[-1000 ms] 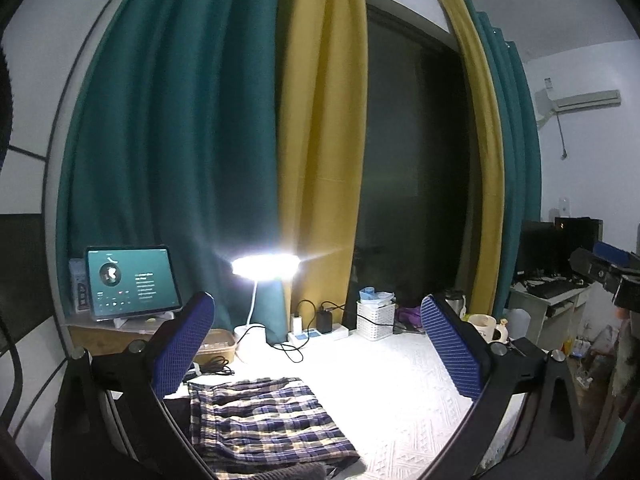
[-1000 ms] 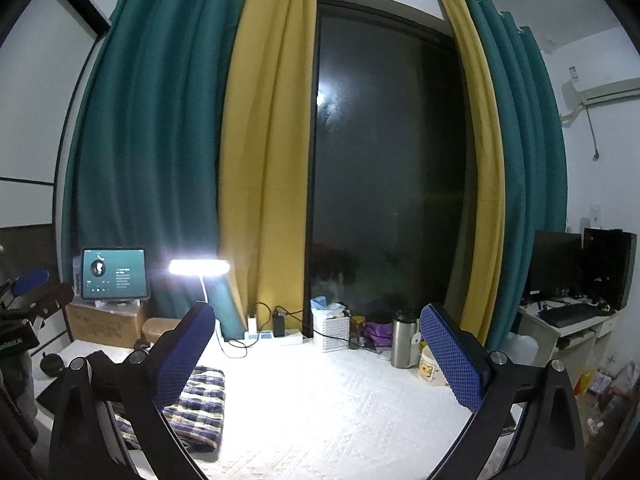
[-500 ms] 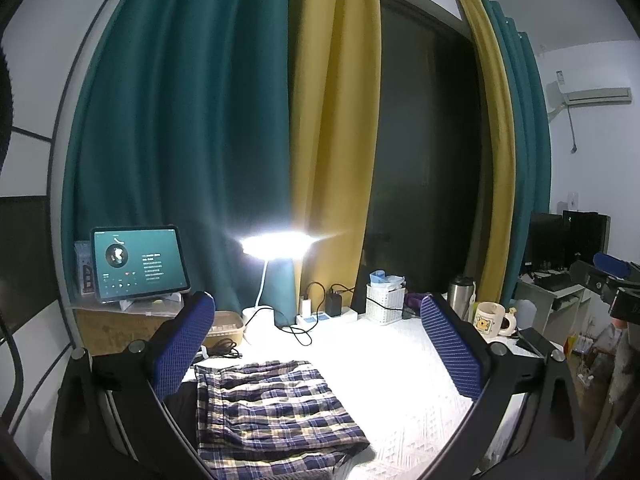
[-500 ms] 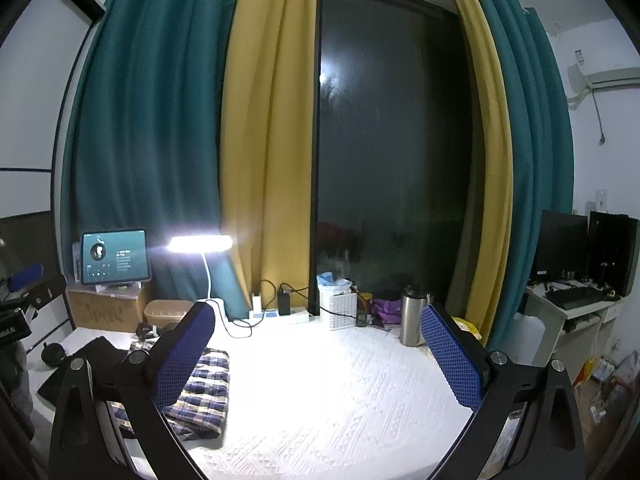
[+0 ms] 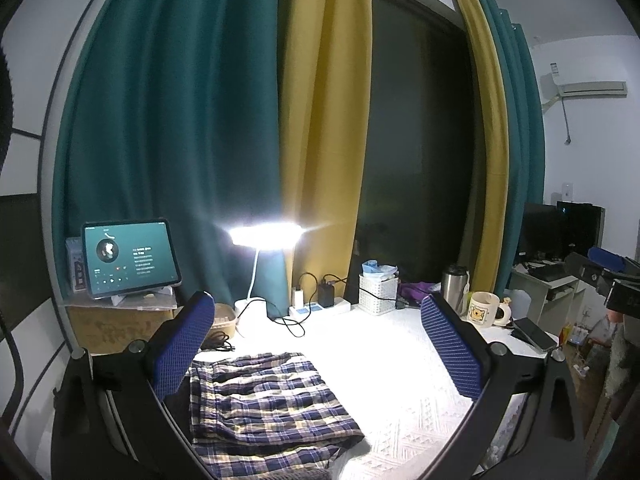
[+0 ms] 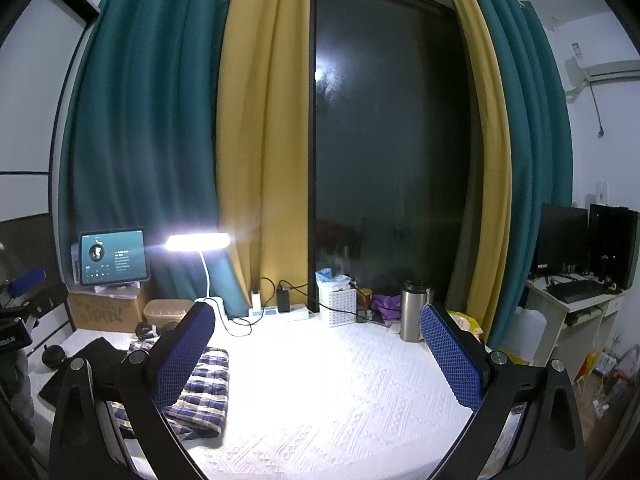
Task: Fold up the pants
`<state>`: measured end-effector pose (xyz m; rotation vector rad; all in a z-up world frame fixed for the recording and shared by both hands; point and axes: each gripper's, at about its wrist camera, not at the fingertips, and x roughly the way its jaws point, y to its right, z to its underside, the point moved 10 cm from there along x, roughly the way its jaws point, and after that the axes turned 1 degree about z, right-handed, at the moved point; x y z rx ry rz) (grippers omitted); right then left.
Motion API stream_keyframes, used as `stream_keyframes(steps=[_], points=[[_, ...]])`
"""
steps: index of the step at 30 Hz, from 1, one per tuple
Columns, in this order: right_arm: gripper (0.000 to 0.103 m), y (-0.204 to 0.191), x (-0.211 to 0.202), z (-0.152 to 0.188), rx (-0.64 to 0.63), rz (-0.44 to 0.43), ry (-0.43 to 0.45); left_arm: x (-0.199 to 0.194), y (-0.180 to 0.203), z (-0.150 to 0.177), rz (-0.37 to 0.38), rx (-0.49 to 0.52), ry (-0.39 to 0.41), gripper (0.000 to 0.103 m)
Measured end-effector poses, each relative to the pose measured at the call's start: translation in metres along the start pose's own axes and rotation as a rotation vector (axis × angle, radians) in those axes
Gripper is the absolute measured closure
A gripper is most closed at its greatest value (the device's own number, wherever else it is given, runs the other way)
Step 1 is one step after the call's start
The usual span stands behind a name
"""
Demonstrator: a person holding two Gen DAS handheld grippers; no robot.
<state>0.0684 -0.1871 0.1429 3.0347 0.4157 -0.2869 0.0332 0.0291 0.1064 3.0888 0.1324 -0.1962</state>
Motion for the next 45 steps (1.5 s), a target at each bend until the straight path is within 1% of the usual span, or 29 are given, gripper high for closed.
stream_keyframes(steps=[13,37,45], points=[[0.0,-0.002,0.0027,0.0024,-0.002,0.002,-0.005,-0.0008,-0.0009,-0.0001,0.013,-0.009,-0.003,0.001],[0.0,-0.0004,0.0027,0.0016,0.0,0.0,-0.005,0.001,-0.0009,-0.0021,0.011,-0.018,0.008,0.001],[0.0,0.0008,0.003,0.0012,0.001,0.0,-0.003,0.0014,0.0008,-0.0001,0.016,-0.011,0.0,0.001]])
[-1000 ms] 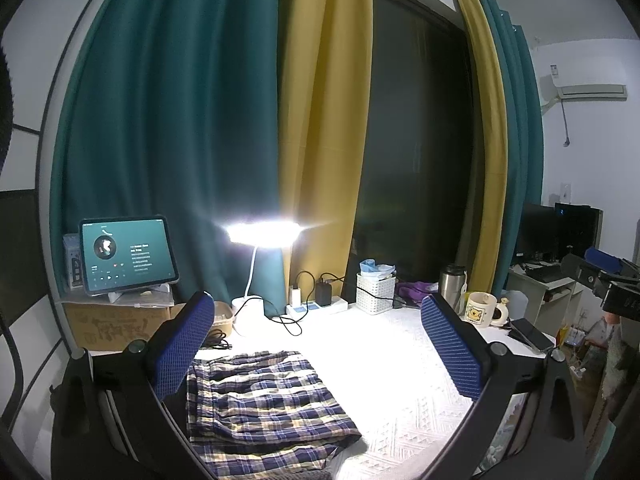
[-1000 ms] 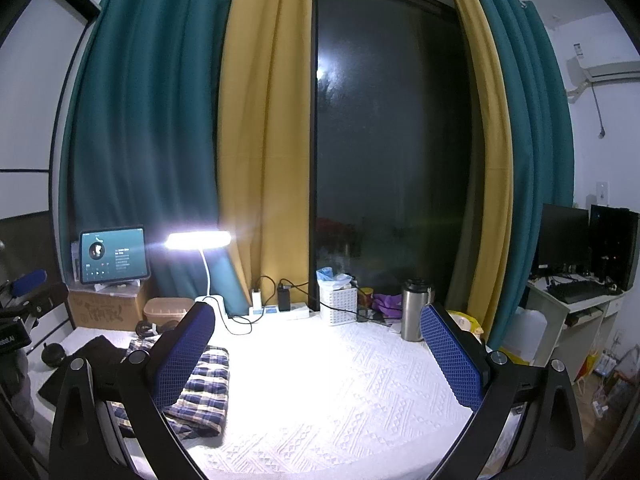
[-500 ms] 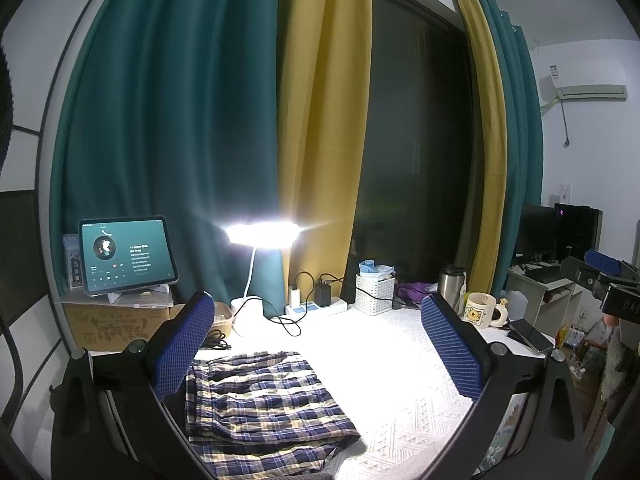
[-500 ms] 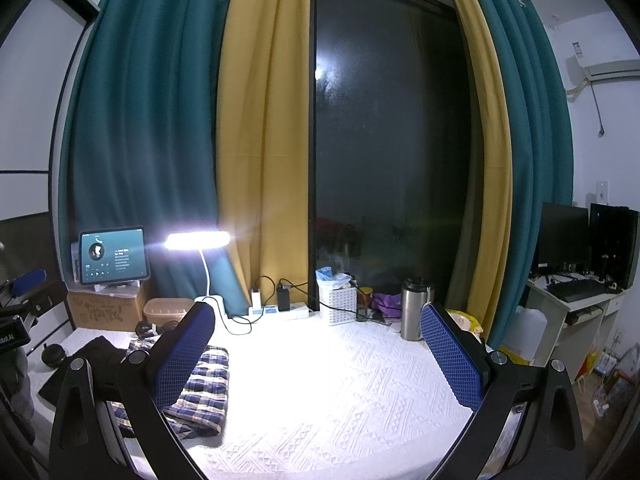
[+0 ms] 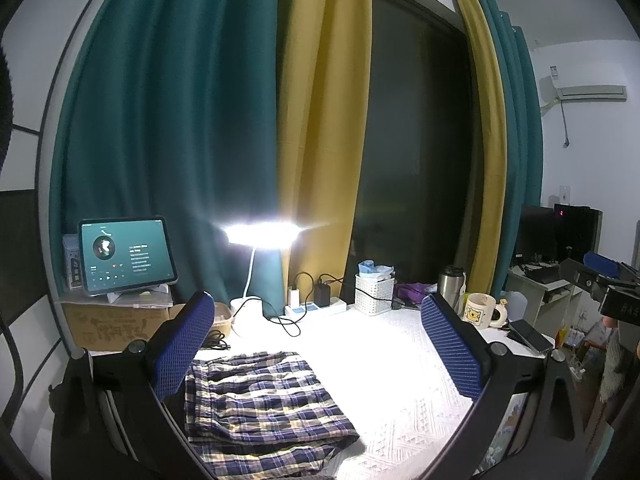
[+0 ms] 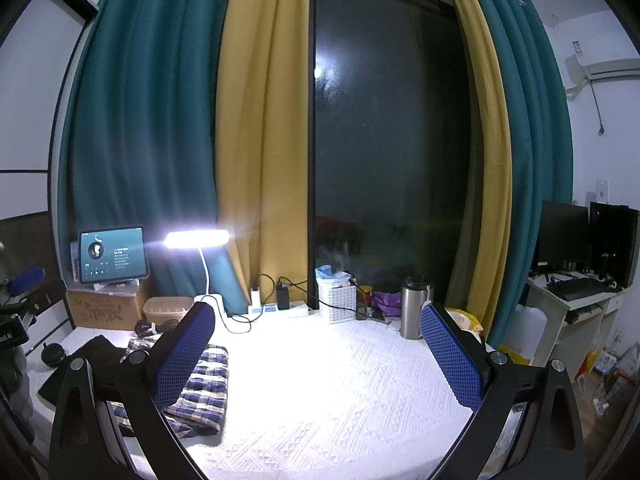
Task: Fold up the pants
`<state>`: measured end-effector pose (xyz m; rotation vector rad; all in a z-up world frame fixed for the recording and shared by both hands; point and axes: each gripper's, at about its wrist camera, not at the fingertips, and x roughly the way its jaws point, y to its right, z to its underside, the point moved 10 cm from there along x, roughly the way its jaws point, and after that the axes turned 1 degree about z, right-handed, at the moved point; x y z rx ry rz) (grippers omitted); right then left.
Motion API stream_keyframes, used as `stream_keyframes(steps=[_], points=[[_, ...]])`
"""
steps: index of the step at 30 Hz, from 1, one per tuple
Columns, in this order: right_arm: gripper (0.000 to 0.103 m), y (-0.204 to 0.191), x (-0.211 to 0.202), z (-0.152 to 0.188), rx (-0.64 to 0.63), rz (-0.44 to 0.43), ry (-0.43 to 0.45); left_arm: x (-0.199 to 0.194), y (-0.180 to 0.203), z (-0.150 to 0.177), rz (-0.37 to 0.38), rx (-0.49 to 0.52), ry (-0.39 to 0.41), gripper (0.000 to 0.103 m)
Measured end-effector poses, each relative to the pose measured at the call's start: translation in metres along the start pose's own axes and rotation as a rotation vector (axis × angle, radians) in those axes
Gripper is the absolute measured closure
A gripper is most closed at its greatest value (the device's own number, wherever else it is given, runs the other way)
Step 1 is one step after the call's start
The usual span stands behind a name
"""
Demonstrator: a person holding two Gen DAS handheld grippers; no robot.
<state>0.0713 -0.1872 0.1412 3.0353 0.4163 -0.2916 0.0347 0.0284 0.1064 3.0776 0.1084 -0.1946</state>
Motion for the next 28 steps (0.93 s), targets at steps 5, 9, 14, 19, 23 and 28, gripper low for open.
stream_keyframes(steps=[5,9,14,19,23,28], points=[[0.0,-0.0005,-0.0002,0.0011,0.0,0.0,-0.004,-0.0005,0.0,0.0003,-0.001,-0.001,0.0,0.001],[0.0,-0.0004,0.0,0.001,0.0,0.001,-0.003,-0.0008,0.0004,0.0,-0.003,0.001,0.0,0.001],[0.0,-0.0009,-0.0005,0.0025,0.003,0.003,-0.006,-0.0012,0.0007,0.0006,0.001,0.003,0.0,0.001],[0.0,-0.0008,0.0003,0.0021,0.0,0.002,-0.005,-0.0017,0.0002,0.001,0.003,0.006,0.004,0.001],[0.0,-0.0002,0.0001,0.0027,0.002,0.003,-0.007,-0.0013,-0.0004,0.0017,0.007,0.007,0.005,0.001],[0.0,-0.0004,-0.0001,0.0033,0.002,0.003,-0.008,-0.0022,0.0008,0.0014,0.038,0.004,0.012,0.001]])
